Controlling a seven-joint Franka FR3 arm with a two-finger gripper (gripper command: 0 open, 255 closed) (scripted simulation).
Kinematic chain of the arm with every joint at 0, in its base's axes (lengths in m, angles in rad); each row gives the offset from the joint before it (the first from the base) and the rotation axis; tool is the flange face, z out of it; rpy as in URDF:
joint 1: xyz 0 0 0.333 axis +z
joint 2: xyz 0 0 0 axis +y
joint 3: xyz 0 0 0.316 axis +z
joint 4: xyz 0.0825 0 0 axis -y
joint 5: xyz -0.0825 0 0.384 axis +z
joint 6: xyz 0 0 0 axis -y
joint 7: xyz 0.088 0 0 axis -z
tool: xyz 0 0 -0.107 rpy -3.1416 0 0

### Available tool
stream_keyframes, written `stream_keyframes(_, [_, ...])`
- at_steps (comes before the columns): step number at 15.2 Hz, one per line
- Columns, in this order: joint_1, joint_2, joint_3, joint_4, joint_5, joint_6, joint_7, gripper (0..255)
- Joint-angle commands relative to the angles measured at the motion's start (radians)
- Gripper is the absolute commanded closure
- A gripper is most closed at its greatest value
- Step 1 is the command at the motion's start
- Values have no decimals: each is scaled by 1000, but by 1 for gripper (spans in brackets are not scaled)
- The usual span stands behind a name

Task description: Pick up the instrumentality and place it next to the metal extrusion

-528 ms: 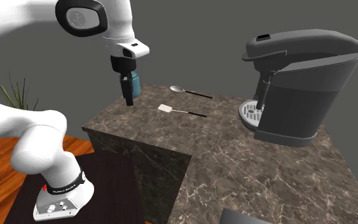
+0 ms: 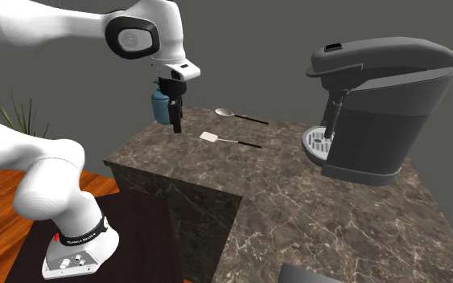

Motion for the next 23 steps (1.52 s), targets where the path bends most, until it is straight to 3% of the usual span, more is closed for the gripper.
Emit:
stream_keyframes(1, [-3, 49, 45, 2, 16, 57, 68, 0])
stream_keyframes(6, [-23, 211, 150, 50, 23, 187, 233, 0])
stream_keyframes(11, [-55, 402, 247, 138, -24, 298, 414, 0])
stream_keyframes(17, [-77, 661, 327, 294, -165, 383, 662, 0])
stream_keyframes(23, [-30, 933, 323, 508, -344, 398, 900, 0])
